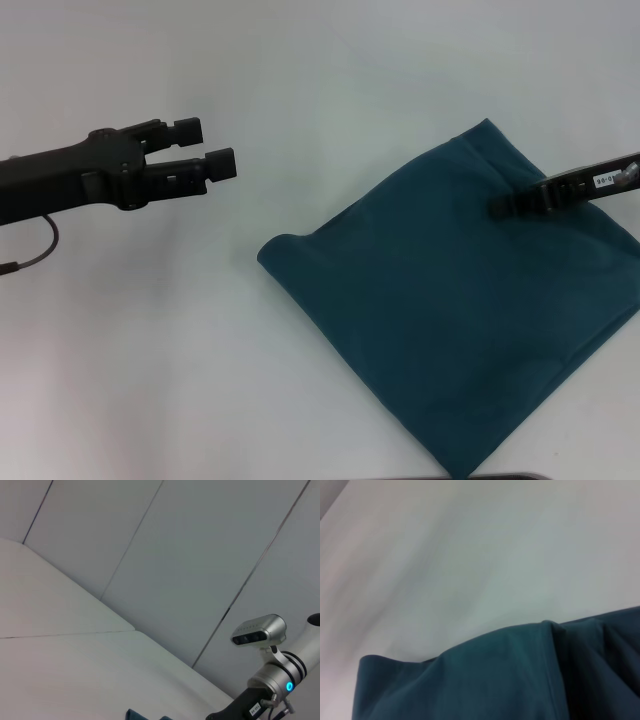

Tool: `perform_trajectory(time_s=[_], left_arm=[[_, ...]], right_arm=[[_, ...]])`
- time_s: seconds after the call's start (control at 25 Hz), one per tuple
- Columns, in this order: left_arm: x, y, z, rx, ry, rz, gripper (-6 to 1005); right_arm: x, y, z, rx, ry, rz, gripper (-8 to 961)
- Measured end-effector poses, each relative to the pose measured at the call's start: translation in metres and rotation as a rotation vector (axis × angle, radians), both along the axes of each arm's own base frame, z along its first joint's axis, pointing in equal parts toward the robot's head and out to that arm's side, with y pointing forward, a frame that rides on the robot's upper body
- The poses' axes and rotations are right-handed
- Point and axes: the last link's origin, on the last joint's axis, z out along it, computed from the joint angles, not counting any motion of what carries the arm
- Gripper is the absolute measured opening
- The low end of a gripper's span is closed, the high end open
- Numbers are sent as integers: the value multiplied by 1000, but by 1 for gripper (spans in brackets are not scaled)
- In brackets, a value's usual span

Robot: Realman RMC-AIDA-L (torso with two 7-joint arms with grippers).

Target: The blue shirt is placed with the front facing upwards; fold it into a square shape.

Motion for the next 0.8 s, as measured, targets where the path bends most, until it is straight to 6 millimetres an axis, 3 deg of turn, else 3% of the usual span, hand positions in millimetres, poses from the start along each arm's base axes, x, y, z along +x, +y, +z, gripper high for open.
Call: perform_trajectory(time_s=[0.32,0.8], left_arm=[[0,1,-1,-1,6,-2,936],[0,1,0,-1,9,-1,936]], right_arm=[[-5,-1,3,-4,35,11,25],[-19,1,25,23,100,63,24]])
